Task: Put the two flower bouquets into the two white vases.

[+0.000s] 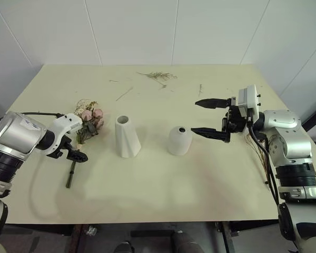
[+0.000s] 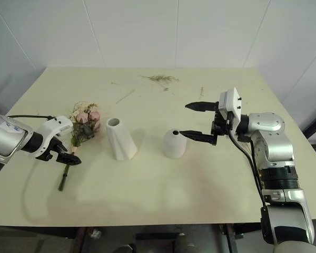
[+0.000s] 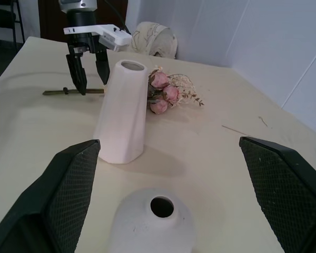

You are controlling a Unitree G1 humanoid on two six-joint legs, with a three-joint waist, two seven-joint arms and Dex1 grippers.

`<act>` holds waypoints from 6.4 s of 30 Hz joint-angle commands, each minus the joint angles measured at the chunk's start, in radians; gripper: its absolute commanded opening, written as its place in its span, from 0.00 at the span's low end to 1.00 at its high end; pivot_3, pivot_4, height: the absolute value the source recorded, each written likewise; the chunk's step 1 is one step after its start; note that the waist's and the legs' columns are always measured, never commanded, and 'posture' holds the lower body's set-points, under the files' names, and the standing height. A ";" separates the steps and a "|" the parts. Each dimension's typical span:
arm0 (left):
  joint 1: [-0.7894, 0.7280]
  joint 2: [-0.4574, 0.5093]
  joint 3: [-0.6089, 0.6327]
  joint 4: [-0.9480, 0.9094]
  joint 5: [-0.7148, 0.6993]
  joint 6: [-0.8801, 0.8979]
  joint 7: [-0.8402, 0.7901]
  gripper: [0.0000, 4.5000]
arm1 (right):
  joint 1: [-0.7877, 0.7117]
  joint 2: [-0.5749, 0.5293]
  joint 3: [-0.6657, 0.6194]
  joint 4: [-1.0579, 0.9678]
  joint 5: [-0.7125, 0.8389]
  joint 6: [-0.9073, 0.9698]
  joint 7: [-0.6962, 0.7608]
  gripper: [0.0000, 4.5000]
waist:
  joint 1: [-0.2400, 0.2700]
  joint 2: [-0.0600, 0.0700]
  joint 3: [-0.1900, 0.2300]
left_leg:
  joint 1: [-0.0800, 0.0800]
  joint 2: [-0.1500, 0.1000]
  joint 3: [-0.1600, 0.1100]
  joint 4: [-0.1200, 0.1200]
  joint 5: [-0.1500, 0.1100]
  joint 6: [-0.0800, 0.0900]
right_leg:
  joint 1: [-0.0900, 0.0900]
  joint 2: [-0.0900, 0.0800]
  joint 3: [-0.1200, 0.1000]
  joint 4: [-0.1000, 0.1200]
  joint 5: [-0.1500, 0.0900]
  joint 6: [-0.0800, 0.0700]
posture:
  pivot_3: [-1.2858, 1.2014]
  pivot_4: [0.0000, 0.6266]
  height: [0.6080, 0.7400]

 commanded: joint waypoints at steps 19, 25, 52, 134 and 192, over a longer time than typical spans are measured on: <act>-0.129 -0.209 -0.024 0.387 0.187 -0.188 0.043 1.00 | 0.015 -0.053 -0.033 -0.169 0.091 0.058 0.015 0.99 | 0.016 0.000 0.000 | 0.000 0.000 0.000 0.003 0.000 0.000 | 0.000 0.000 0.000 0.002 0.000 0.000 | 0.52 0.24 1.00; -0.106 -0.184 -0.014 0.392 0.196 -0.185 0.001 0.81 | 0.035 -0.057 -0.034 -0.218 0.103 0.090 0.006 1.00 | 0.017 0.000 0.000 | 0.000 -0.001 0.000 0.004 0.000 0.000 | 0.000 0.000 0.000 0.003 0.000 0.000 | 0.52 0.24 1.00; -0.093 -0.203 0.341 0.534 0.081 -0.417 0.091 0.01 | 0.040 -0.126 -0.047 -0.225 0.096 0.136 -0.013 1.00 | 0.023 0.000 0.000 | -0.001 0.000 -0.001 0.007 0.000 0.000 | 0.000 0.000 -0.001 0.005 0.000 0.001 | 0.52 0.24 1.00; 0.238 -0.279 0.632 0.039 -0.435 -0.864 -0.340 0.99 | 0.277 -0.453 -0.185 -0.337 0.053 0.485 -0.289 1.00 | 0.027 0.000 0.000 | -0.002 -0.001 -0.001 0.006 -0.001 0.000 | 0.002 -0.001 -0.001 -0.002 0.001 0.001 | 0.52 0.24 1.00; 0.439 -0.169 0.761 -0.279 -0.641 -0.659 -0.278 1.00 | 0.033 -0.324 -0.183 0.127 -0.085 0.525 -0.124 0.01 | -0.006 0.003 0.002 | 0.000 0.000 0.003 0.001 -0.002 0.000 | 0.002 -0.001 0.002 -0.007 0.000 0.002 | 0.52 0.24 1.00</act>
